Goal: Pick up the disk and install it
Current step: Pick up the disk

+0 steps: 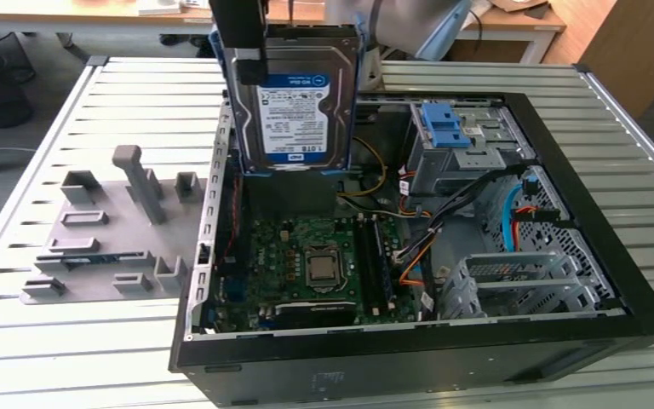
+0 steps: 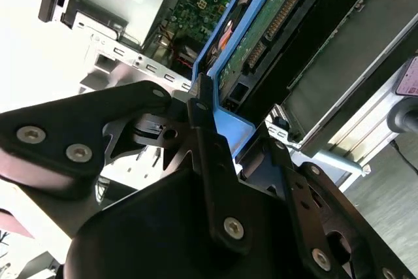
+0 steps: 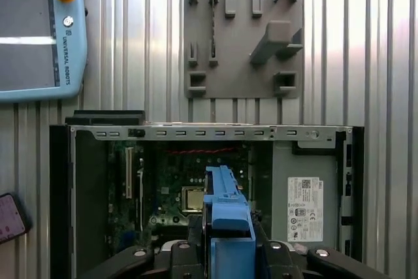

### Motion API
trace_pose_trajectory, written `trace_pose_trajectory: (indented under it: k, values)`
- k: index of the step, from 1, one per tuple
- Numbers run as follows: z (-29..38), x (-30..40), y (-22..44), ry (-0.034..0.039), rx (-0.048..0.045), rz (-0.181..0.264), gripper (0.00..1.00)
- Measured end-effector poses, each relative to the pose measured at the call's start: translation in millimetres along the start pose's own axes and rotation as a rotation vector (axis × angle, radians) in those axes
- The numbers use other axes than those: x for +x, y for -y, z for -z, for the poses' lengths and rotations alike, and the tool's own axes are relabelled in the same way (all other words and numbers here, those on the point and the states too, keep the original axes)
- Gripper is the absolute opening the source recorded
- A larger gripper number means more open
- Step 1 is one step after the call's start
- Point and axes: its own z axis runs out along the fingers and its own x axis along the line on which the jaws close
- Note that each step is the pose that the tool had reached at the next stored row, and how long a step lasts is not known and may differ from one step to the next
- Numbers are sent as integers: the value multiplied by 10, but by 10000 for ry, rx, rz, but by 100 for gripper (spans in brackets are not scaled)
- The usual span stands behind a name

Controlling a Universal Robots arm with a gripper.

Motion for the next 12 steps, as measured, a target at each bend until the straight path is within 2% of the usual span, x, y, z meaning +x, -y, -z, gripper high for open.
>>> trace_pose_trajectory:
  k: [12]
  values:
    - [-5,52,252,-1,-1,1,36]
